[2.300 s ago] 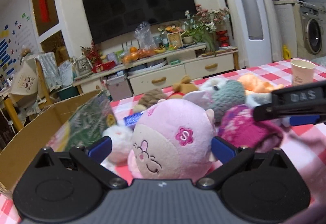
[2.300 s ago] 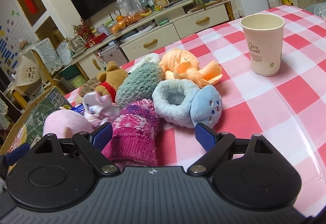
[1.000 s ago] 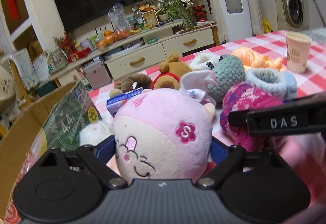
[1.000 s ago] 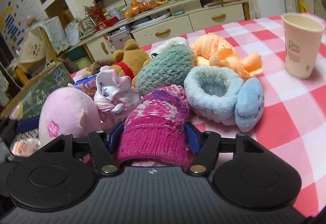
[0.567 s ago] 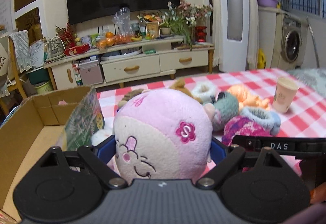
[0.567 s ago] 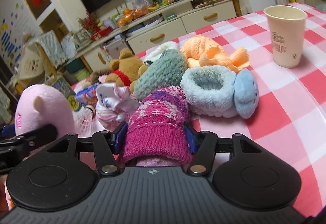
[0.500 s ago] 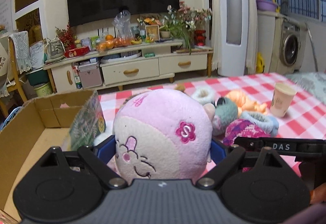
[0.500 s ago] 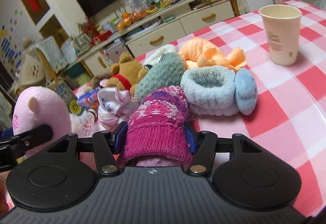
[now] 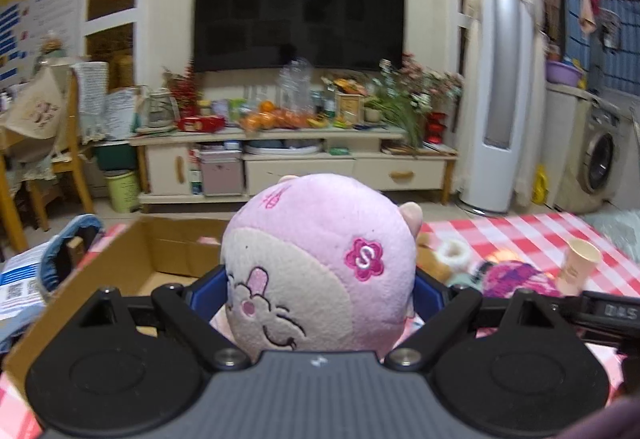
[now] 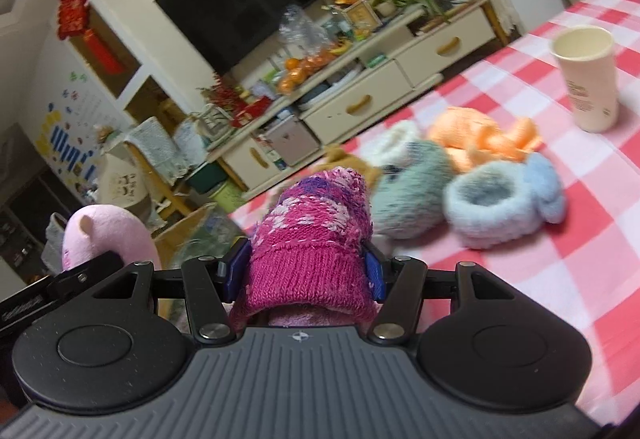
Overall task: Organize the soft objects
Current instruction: 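Carry both held items into the cardboard box and open both tools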
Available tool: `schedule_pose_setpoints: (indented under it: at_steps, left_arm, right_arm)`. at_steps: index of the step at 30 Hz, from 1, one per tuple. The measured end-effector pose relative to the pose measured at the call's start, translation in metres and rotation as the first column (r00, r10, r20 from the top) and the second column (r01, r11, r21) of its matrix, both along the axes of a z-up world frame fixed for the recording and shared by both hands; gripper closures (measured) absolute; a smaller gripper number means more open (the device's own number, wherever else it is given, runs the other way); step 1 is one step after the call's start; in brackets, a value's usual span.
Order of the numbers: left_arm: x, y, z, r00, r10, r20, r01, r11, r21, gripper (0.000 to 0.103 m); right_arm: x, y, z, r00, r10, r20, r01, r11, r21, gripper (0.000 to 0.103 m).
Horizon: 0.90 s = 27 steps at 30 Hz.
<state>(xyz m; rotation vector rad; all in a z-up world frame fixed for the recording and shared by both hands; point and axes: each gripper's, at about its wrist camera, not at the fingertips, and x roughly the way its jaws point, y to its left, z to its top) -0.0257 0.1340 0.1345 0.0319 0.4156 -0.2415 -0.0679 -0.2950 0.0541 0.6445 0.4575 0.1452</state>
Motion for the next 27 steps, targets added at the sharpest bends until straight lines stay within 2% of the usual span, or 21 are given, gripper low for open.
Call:
schedule_pose_setpoints:
  at_steps: [6,14,25,27]
  left_arm:
    - [0.016,0.035,0.000,0.993,0.117,-0.019,-0.117,0.993,-0.017,0.012]
    - [0.035,0.077,-0.005,0.964,0.256,-0.071,-0.258,0.966,-0.025,0.012]
    - [0.045,0.117,-0.010,0.914,0.385,-0.130,-0.389,0.921,-0.012,0.009]
    - [0.044,0.120,-0.012,0.905,0.401,-0.140,-0.406,0.914,-0.010,0.008]
  right_arm:
    - [0.015,0.040,0.023,0.996,0.076,0.038,-0.075,0.997,-0.019,0.031]
    - [0.050,0.109,0.051,0.972,0.223,0.071,-0.219,0.974,-0.060,0.031]
    - [0.102,0.178,0.052,0.933,0.357,0.034,-0.354,0.932,-0.079,0.031]
    - [0.093,0.183,0.053,0.927,0.373,0.026,-0.371,0.926,-0.075,0.030]
